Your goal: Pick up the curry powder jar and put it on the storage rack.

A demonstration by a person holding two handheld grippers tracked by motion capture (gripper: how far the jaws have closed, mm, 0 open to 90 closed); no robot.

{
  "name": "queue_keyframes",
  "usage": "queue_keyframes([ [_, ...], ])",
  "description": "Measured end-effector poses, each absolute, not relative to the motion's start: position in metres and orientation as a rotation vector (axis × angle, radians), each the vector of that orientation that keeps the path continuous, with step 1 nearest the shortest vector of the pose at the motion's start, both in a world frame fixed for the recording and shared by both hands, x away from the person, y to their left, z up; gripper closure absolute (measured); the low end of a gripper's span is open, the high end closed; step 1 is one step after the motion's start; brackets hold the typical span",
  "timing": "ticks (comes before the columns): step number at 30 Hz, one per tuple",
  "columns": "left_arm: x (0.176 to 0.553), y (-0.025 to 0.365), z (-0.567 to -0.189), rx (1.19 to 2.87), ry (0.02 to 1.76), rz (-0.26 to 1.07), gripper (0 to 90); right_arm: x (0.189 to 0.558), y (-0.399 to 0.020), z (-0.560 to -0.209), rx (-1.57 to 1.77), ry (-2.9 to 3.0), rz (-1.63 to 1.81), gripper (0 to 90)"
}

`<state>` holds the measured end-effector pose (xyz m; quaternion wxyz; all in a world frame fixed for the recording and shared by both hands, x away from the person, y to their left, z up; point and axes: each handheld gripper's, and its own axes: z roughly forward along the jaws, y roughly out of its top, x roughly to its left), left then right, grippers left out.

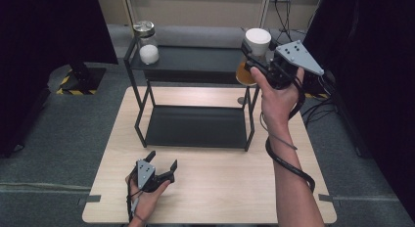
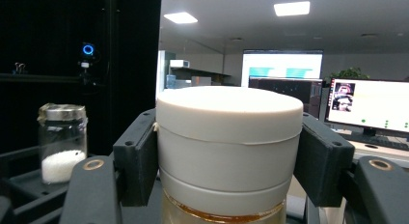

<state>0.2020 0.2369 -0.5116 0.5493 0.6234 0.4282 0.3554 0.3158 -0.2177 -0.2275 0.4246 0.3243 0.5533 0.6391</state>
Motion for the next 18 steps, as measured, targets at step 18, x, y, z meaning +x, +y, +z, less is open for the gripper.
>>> queue_keyframes([
  [18, 0.202, 0.237, -0.512, 1.473, 1.015, 0.835, 10.7, 0.342, -0.205, -0.206, 0.857, 1.393, 1.544, 33.7],
])
